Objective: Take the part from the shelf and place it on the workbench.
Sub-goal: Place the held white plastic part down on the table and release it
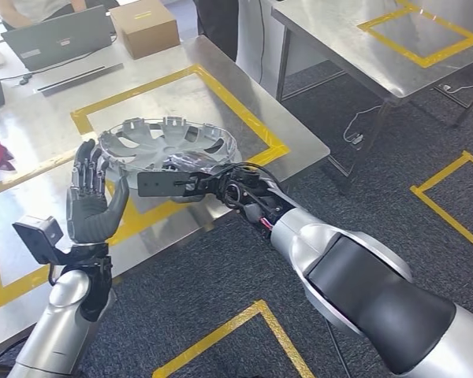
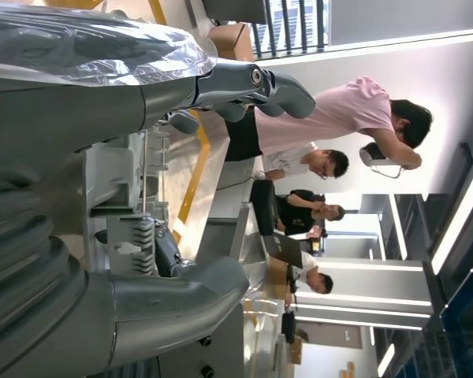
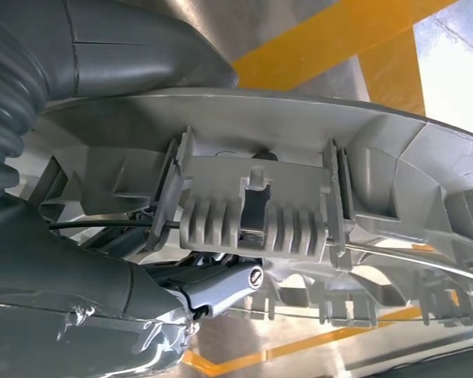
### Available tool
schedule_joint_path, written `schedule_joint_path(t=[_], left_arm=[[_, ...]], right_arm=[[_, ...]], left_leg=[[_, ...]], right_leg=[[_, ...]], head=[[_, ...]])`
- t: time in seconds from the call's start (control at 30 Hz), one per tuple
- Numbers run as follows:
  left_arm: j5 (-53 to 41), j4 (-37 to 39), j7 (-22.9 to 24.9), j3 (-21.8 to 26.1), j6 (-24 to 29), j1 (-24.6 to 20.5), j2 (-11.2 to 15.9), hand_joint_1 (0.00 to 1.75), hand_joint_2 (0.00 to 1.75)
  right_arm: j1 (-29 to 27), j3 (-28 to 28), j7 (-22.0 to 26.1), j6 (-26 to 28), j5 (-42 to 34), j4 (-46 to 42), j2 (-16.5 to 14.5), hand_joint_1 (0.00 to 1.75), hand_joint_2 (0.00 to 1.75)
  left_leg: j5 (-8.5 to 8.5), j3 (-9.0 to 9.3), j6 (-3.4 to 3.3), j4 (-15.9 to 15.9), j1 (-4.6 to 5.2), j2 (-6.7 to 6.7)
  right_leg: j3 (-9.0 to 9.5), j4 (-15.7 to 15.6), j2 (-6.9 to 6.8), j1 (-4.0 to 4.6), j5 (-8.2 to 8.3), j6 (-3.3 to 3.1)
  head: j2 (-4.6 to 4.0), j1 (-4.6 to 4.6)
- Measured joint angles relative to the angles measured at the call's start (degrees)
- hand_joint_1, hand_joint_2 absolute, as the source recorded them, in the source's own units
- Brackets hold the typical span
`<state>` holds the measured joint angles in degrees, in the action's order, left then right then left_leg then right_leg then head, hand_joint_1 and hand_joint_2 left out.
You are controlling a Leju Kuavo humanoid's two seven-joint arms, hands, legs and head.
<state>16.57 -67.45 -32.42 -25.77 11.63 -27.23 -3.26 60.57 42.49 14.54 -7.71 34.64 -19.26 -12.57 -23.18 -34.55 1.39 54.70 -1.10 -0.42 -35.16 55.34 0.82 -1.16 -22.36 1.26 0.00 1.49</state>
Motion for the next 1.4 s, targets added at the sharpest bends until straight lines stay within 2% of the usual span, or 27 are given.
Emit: schedule_joint_path(t=[0.27,0.53,0.73,0.87,1.4], left_arm=[[1.26,0.0,1.41,0.0,-0.05,0.15,0.05,0.0,1.75],[1.49,-0.55,0.46,0.0,0.53,0.13,0.3,0.0,1.75],[1.44,-3.06,1.49,0.0,1.3,0.15,0.71,0.0,1.75],[1.29,-4.63,1.83,0.0,1.53,0.18,0.98,0.0,1.75],[0.96,-6.61,1.93,0.0,0.71,0.27,1.55,0.0,1.75]], right_arm=[[0.27,-0.46,-0.02,4.43,-0.66,0.07,0.02,1.75,1.75],[0.29,-1.61,-0.34,6.47,-0.57,0.41,0.02,1.75,1.75],[0.29,-1.96,-0.46,7.27,-0.25,0.51,0.02,1.75,1.75],[0.29,-2.26,-0.48,7.54,0.21,0.51,0.02,0.0,0.0],[0.31,-3.91,-0.62,8.07,1.26,0.53,0.04,0.0,0.0]], left_leg=[[0.0,0.0,0.0,0.01,0.0,0.01],[0.0,0.01,0.0,0.03,0.0,0.01],[0.0,0.0,0.0,0.03,0.0,0.01],[0.0,0.0,-0.01,0.03,0.0,0.01],[-0.01,0.01,-0.01,0.04,0.0,0.02]], right_leg=[[0.0,0.0,0.0,0.0,0.01,0.01],[0.01,0.0,0.01,0.0,0.01,0.02],[0.02,0.0,0.0,0.0,0.01,0.02],[0.02,0.0,0.0,0.0,0.01,0.02],[0.02,0.0,0.01,0.0,0.01,0.02]], head=[[0.0,0.0],[0.0,0.0],[0.0,0.01],[0.0,0.0],[0.0,-0.01]])
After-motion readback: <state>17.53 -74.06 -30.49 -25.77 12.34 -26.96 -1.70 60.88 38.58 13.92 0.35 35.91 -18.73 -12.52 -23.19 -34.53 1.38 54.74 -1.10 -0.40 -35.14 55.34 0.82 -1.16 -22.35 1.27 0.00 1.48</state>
